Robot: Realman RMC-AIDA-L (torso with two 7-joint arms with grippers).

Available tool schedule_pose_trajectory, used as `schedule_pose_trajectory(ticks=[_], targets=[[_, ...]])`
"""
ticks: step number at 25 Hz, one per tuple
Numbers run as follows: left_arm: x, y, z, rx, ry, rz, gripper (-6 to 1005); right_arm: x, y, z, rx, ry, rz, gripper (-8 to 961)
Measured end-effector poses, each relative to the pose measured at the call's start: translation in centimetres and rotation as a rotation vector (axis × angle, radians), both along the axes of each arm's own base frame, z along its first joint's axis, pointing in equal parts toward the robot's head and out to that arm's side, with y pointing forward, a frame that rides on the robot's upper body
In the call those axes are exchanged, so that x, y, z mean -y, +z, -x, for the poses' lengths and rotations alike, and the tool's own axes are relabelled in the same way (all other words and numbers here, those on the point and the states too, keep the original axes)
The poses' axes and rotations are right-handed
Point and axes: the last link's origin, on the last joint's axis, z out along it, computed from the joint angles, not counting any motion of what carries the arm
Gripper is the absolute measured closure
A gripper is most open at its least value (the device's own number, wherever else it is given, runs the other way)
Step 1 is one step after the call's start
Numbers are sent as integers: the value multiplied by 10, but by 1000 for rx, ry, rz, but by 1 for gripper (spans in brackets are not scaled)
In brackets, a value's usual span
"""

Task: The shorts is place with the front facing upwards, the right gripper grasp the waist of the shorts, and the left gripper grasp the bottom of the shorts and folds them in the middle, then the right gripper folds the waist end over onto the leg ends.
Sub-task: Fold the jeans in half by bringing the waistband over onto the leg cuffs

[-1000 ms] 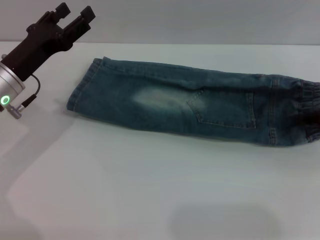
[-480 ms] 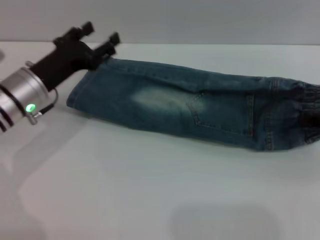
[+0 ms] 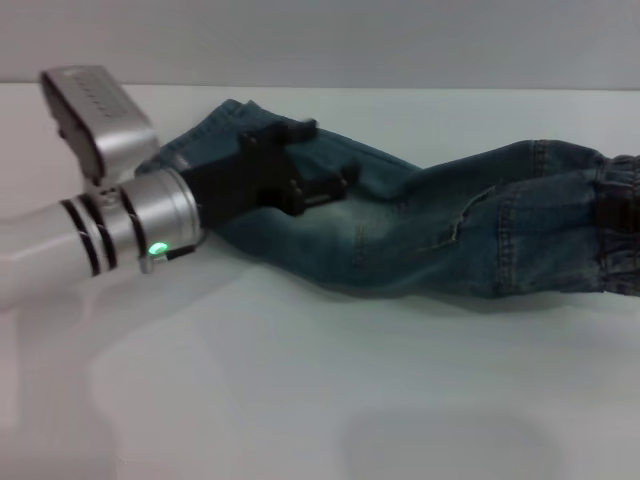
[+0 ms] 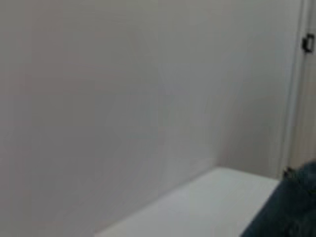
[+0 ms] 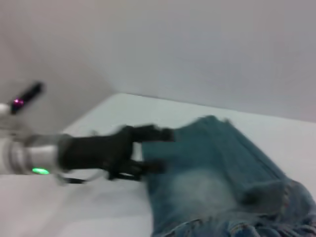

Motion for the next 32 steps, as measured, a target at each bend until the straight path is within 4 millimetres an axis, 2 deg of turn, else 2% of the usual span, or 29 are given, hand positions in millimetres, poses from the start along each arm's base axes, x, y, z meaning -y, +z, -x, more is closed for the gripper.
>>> schedule_pose_trajectory(ticks=[3,8,15,20,25,32], targets=[[-1,-10,-2,-47,-18,10,186,7,4,7,-18,43,33,885],[0,-16,0,-104,-39,14,186,18,14,15,-32,96,60,885],[7,-26,15,-199,-30,36,186,24,33,23,-74,118,59,885],[26,-33,20,-209,-81,108,187,20,37,28,-83,108,59,884],[43,-34,19,-126,-98,156,187,10,39,33,-105,106,74,887],[55,-35,18,-69,-98,189,187,-6,36,45,-147,129,102,888]])
